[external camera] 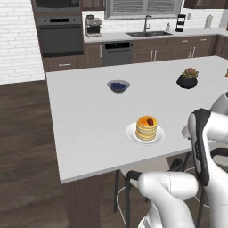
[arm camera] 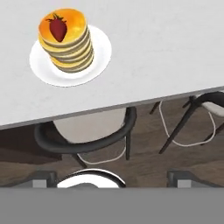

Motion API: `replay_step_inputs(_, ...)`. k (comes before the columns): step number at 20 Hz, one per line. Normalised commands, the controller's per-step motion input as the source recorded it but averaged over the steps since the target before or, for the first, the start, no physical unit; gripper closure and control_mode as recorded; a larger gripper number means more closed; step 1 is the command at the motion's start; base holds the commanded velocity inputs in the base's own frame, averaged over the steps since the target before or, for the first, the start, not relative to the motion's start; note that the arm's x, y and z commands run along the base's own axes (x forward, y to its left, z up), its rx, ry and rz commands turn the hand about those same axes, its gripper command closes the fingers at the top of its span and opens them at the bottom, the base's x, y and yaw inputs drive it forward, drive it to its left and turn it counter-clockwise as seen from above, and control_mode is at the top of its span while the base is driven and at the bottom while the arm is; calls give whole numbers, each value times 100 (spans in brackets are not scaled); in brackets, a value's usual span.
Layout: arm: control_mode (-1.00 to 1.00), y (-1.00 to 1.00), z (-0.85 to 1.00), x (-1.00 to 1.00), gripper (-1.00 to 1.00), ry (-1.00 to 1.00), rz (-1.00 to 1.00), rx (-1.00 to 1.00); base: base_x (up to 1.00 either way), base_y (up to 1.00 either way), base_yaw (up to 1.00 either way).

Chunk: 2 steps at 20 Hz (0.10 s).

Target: Take the strawberry from the fridge and place it on top of the pancake, located on the dining counter.

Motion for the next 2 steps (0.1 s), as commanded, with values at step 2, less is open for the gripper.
replay_step_inputs(2, -100, 0, 73, -24, -100, -3, 0, 0, 0, 0, 0)
